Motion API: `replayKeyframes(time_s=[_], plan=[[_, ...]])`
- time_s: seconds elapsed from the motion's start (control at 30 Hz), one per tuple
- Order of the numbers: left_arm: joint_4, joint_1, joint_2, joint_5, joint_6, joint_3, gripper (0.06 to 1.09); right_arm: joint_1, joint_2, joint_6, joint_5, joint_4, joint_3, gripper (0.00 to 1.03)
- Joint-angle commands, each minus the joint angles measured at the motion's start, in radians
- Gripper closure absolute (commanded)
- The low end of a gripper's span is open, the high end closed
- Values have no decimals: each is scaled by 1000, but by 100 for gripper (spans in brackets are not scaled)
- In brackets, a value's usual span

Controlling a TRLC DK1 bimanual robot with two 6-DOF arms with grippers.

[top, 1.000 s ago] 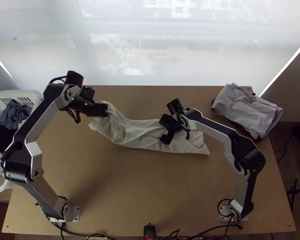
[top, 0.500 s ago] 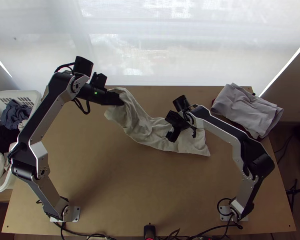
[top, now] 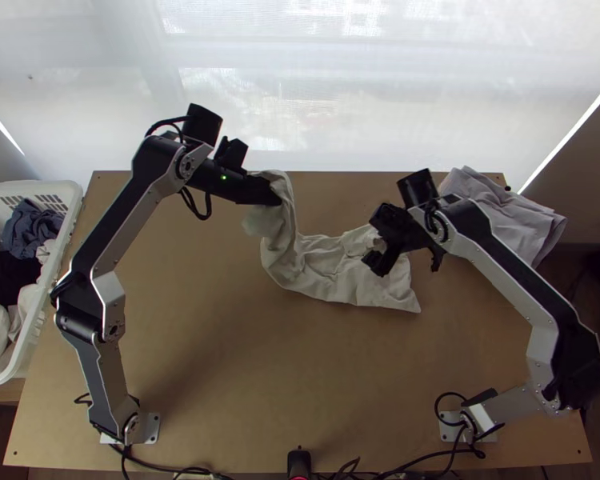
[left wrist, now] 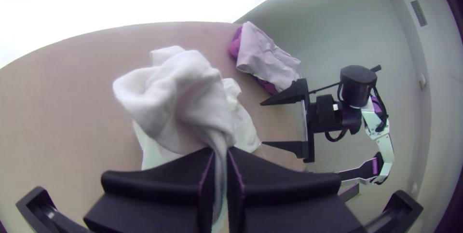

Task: Fold the t-shirt

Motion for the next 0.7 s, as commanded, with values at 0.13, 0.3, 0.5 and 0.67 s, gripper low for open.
replayKeyframes(time_s=[0.13,0.3,0.5,0.67], plan=[[110,-194,92,32,-29,81,105,-171,-166,12,-4,-24,-151,5],[254,-265,118,-13,-48,79,105,-194,-200,33,-4,-15,-188,5],[351,-306,194,-74,-62,79,105,-214,-223,56,-3,-14,-196,5],[412,-349,233,-74,-91,79,105,-238,-238,56,-3,-12,-215,5]])
